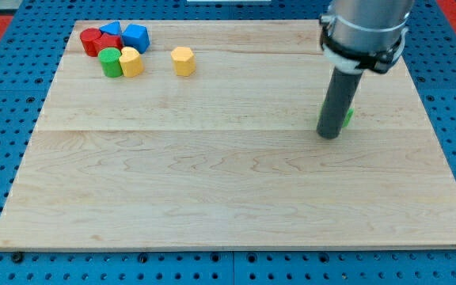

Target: Slide yellow hexagon to the left of green star

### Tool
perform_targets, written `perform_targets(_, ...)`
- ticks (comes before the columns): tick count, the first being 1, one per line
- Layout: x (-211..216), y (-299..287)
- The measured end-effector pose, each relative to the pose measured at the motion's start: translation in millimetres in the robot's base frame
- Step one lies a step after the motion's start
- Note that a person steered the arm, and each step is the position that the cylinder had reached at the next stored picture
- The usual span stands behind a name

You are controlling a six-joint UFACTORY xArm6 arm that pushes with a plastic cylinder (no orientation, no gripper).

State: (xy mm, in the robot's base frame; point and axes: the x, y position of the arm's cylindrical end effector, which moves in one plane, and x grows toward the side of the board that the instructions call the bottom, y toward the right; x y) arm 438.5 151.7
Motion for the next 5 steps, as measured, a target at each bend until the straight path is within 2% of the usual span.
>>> perform_targets(1,-0.5,20.9)
perform_targets(3,-45.2,-209.4)
perform_targets(5,-140.4,-248.5)
